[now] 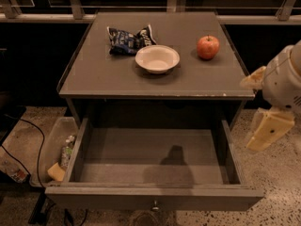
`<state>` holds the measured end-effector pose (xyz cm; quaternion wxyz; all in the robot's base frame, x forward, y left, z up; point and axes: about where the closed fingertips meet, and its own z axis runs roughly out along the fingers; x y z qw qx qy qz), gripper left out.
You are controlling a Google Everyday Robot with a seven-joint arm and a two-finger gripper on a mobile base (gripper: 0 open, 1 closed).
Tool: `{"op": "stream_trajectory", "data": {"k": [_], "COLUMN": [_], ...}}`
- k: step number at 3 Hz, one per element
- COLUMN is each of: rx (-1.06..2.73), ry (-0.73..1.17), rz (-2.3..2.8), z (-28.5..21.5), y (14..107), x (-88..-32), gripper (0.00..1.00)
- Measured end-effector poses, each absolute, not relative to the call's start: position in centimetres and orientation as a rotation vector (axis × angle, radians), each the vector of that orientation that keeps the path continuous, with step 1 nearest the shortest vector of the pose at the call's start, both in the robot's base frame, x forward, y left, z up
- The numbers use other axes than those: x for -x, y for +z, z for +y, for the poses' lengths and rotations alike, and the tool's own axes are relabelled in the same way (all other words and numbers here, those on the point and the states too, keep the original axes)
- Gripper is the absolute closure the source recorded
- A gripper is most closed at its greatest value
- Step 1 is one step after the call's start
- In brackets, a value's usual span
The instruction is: Close top drawer
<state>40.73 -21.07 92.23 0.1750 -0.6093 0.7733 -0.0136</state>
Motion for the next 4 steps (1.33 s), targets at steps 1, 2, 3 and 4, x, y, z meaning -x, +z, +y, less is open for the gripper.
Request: {"op": "stream_trajectory", "data": {"k": [1,2,3,4], "rx": [1.734,1.741,1.741,1.754], "ry": [0.041,0.055,0.055,0.065], "rz": [2.147,2.143,2.143,2.148], "z": [-20.3,-20.2,-20.2,-20.0], "y": [88.5,87.8,87.8,87.2], "x": [-38.7,-38.4,-38.4,-38.2], "gripper": [0.41,0.66,0.88,1.00]}}
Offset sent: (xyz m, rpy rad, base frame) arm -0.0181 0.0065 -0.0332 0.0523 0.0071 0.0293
